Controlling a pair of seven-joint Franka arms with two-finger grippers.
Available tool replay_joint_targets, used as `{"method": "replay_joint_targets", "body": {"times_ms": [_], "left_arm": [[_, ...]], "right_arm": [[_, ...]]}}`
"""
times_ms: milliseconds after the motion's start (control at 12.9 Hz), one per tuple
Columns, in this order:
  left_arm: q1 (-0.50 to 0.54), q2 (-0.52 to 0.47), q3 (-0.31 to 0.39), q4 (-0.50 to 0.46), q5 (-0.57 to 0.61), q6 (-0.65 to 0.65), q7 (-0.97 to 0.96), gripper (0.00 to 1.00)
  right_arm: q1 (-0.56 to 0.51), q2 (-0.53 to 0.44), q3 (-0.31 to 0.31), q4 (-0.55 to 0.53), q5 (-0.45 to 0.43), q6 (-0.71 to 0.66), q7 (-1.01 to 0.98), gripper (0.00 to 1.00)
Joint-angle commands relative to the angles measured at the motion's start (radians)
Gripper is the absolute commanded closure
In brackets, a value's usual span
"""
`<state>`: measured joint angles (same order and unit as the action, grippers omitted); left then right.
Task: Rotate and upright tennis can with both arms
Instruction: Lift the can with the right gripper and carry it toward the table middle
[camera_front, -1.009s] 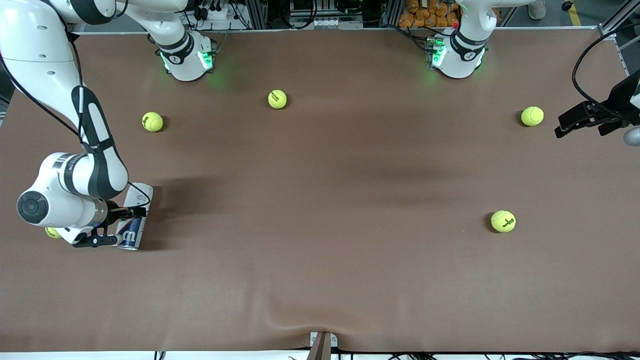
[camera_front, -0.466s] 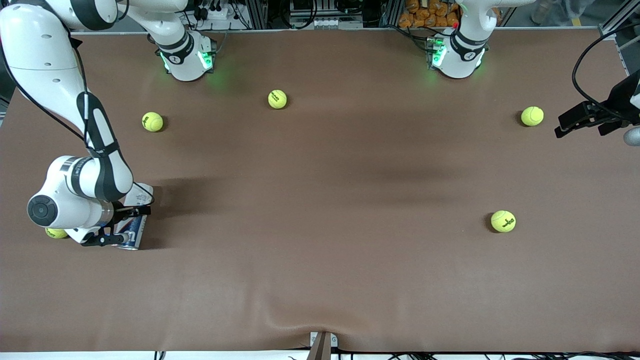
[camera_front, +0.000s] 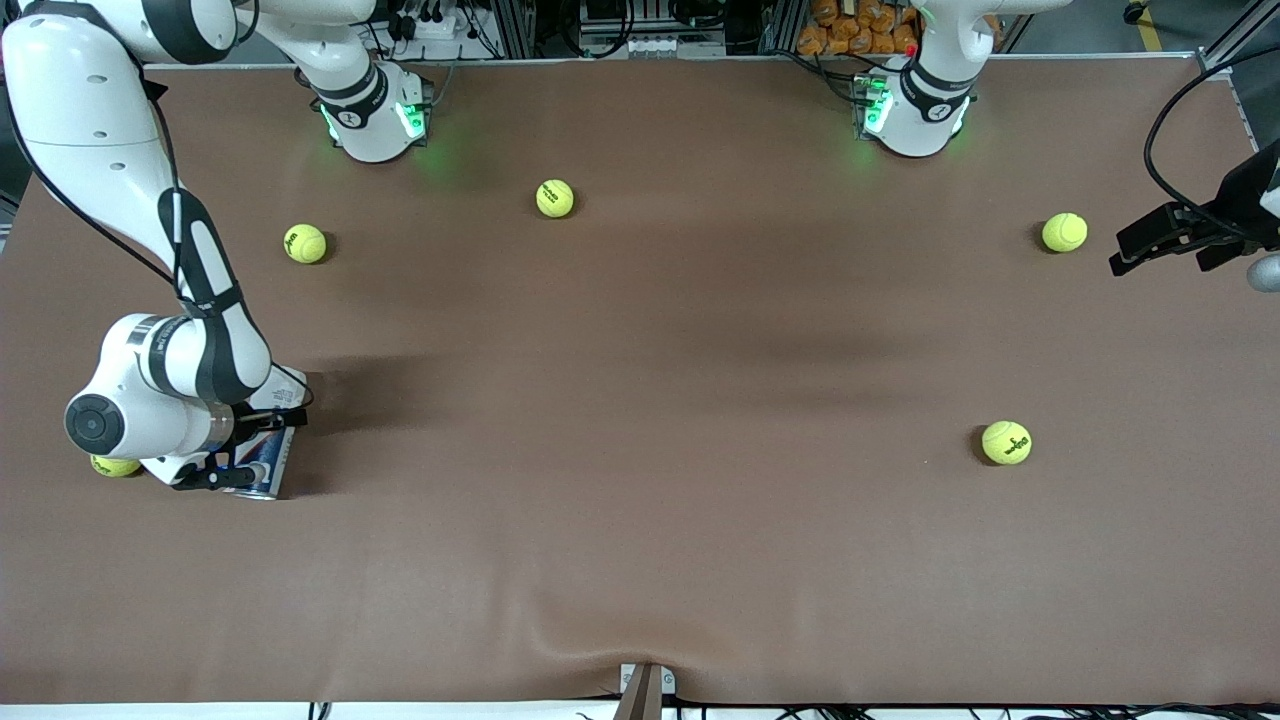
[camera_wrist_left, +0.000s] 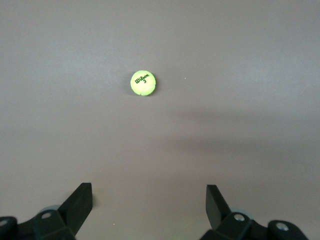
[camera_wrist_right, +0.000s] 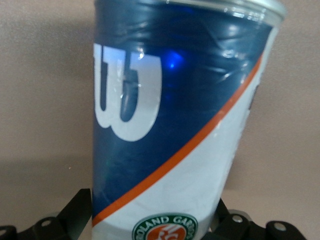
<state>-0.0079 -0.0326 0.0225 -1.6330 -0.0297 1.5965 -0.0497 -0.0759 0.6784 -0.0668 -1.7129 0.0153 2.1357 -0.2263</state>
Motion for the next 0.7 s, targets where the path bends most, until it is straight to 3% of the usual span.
{"method": "replay_joint_targets", "body": {"times_ms": [0, 388, 621], "left_arm": [[0.008, 0.002, -0.003, 0.01, -0.018, -0.013, 0.01, 0.0], [0.008, 0.003, -0.003, 0.009, -0.018, -0.013, 0.01, 0.0], [0.008, 0.003, -0.003, 0.009, -0.018, -0.013, 0.01, 0.0]], "right_arm": [[-0.007, 0.003, 0.015, 0.003, 0.005, -0.002, -0.016, 0.0], [-0.012, 0.003, 0.024, 0.003, 0.005, 0.001, -0.018, 0.36], [-0.012, 0.001, 0.03, 0.004, 0.005, 0.0, -0.019, 0.4]]}}
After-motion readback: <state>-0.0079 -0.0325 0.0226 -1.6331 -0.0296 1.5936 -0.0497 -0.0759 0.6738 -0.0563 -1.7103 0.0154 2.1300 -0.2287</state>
